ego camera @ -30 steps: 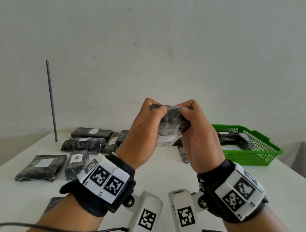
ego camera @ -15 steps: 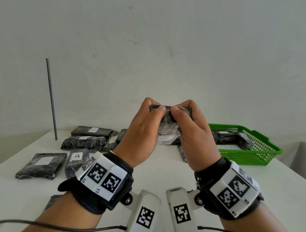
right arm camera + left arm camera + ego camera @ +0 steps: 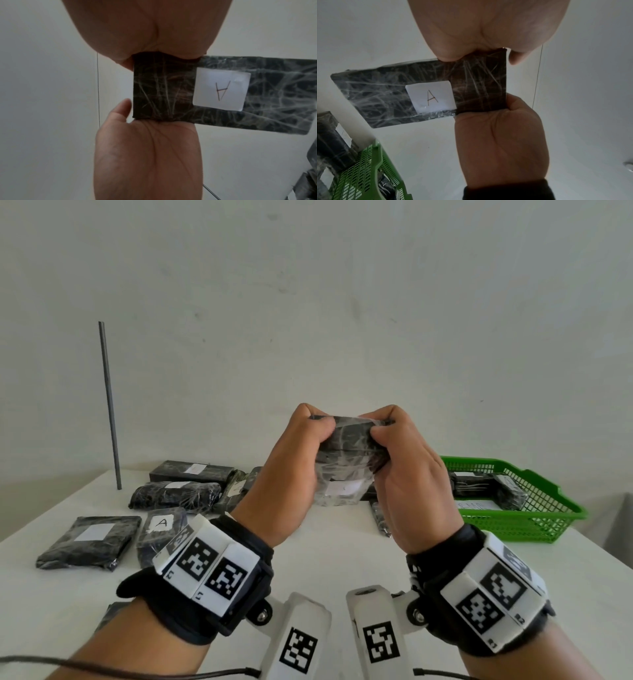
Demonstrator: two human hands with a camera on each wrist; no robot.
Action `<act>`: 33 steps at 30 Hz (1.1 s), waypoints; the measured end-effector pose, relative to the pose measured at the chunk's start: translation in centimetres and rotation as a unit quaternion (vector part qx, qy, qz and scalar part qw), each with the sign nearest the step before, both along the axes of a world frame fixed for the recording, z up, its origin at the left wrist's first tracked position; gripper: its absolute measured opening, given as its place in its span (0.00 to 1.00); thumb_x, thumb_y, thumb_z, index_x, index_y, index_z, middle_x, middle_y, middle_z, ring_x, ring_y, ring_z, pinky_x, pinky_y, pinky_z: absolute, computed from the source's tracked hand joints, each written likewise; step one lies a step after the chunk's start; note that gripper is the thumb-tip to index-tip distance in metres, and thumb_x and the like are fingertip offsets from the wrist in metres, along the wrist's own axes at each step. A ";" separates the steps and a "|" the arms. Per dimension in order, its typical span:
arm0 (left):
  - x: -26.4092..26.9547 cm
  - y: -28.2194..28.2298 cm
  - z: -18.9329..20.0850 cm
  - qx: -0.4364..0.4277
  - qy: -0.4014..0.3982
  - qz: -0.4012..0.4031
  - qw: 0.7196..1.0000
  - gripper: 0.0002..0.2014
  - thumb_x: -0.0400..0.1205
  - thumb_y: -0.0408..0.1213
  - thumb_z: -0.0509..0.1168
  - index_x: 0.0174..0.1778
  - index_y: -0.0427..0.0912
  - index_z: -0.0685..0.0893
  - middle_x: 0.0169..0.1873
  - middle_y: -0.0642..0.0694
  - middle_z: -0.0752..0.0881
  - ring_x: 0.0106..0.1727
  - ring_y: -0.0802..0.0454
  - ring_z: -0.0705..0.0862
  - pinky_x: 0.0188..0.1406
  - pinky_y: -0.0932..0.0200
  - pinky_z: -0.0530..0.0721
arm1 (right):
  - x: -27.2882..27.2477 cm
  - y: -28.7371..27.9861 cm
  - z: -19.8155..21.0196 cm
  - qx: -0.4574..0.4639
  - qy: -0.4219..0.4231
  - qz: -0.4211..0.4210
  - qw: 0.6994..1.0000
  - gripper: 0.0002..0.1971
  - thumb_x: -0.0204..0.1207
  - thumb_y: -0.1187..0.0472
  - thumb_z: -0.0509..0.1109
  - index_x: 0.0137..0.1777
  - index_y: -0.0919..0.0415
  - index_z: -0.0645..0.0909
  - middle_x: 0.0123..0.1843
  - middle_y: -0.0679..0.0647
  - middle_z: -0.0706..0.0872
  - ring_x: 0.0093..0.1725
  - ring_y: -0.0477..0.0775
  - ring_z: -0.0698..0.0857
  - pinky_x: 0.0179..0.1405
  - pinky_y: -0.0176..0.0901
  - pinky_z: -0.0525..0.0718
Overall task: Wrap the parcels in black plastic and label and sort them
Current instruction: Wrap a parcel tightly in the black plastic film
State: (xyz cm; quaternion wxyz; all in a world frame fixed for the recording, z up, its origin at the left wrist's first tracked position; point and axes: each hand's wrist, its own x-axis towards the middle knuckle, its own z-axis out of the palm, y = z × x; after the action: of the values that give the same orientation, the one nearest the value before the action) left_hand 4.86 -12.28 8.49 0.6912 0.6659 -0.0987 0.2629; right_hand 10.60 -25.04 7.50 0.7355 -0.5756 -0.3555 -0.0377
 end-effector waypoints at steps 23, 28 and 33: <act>-0.3 3.6 -2.7 0.184 0.184 -0.050 0.964 0.29 0.71 0.56 0.76 0.65 0.47 0.84 0.56 0.50 0.94 0.58 0.54 0.93 0.65 0.48 0.89 | 1.9 -3.0 2.0 0.105 0.115 -0.018 0.988 0.19 0.81 0.56 0.73 0.65 0.70 0.82 0.58 0.64 0.94 0.58 0.63 0.93 0.63 0.63 0.91; -0.7 5.3 -2.7 0.233 0.156 0.036 0.959 0.19 0.72 0.50 0.81 0.57 0.51 0.91 0.50 0.52 0.95 0.53 0.51 0.94 0.61 0.41 0.90 | 3.1 -4.4 1.6 -0.195 0.003 -0.231 0.953 0.22 0.83 0.55 0.75 0.76 0.46 0.76 0.74 0.53 0.78 0.72 0.54 0.79 0.71 0.51 0.80; -1.0 5.0 -1.4 0.281 0.086 0.114 0.949 0.26 0.69 0.48 0.85 0.63 0.57 0.86 0.48 0.56 0.93 0.47 0.59 0.93 0.51 0.53 0.92 | 1.9 -3.3 1.0 -0.485 -0.182 -0.115 0.847 0.33 0.81 0.58 0.74 0.84 0.37 0.69 0.80 0.44 0.72 0.76 0.48 0.77 0.80 0.50 0.77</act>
State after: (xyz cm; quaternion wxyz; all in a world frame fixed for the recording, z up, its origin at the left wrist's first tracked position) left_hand 3.85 -7.24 7.13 0.4474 0.8599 -0.0324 0.2436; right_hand 12.53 -28.33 8.47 0.2748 -0.8787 -0.3872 -0.0486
